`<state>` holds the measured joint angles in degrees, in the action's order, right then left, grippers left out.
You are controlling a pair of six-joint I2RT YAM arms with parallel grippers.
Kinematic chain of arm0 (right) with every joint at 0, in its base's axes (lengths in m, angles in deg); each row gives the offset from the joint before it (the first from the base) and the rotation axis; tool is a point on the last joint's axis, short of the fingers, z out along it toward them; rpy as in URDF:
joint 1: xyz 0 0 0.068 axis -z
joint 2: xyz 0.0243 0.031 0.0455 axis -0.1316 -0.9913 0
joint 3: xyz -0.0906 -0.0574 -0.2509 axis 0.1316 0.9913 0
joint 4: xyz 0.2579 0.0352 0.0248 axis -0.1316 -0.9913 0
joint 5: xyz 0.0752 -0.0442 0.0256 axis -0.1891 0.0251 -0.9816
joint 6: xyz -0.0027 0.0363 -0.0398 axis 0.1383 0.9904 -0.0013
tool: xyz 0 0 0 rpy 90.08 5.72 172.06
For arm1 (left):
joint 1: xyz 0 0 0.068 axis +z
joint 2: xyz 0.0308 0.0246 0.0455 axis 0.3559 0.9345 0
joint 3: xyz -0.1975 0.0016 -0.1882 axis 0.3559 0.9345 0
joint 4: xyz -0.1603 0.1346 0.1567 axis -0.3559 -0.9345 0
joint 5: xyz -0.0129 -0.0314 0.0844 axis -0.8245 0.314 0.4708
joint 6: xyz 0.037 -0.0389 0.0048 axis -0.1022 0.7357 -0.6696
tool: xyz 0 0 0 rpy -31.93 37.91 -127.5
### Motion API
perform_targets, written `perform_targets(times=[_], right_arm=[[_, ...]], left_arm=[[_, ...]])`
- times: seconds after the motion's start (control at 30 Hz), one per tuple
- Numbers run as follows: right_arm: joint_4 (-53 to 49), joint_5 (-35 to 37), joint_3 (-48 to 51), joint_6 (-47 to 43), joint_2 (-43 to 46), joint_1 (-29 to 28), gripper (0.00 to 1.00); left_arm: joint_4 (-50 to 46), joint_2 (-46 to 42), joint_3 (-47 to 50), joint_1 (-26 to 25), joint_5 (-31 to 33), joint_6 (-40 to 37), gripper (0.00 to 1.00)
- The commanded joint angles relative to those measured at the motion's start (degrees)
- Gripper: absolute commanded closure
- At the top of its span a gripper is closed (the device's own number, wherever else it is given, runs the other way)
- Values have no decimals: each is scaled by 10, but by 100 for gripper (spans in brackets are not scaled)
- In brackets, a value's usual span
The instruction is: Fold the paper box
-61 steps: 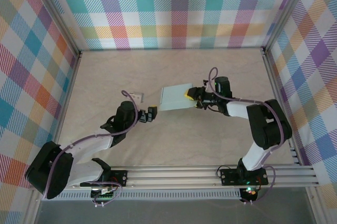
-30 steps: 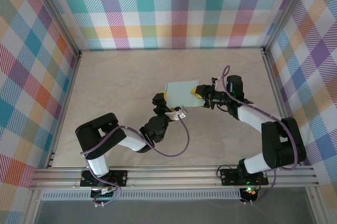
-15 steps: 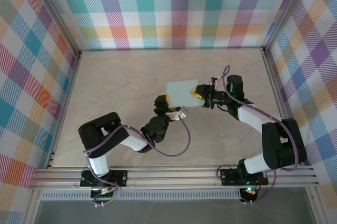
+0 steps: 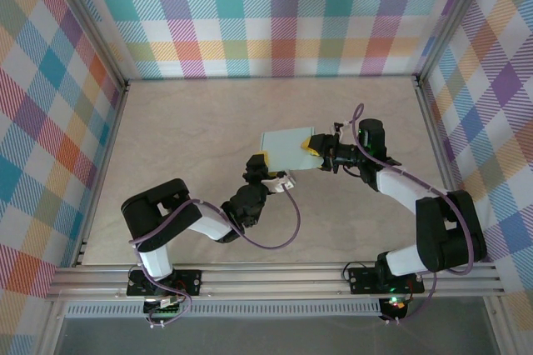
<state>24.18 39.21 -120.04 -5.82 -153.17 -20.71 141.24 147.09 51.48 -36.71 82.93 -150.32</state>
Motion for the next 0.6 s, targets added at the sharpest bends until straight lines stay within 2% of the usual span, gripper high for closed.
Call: perform_targets(times=[0.0,0.07,0.13,0.2,0.4,0.57], right_arm=[[11,-12,-7,-9,20,4,53],[5,-8,-8,-13,21,4,50],[-4,-4,-10,-20,23,4,44],[-17,7,-11,-30,31,5,39],[-77,50,-13,-75,57,7,17],[-137,90,-9,-130,102,23,11]], left_arm=[[-51,-52,5,8,5,65,64],[-119,-71,-6,11,-7,105,64],[-248,-112,-25,14,-40,162,64],[-331,-146,-34,20,-72,211,64],[-513,-199,-62,34,-138,265,64],[-675,-216,-108,47,-198,303,64]])
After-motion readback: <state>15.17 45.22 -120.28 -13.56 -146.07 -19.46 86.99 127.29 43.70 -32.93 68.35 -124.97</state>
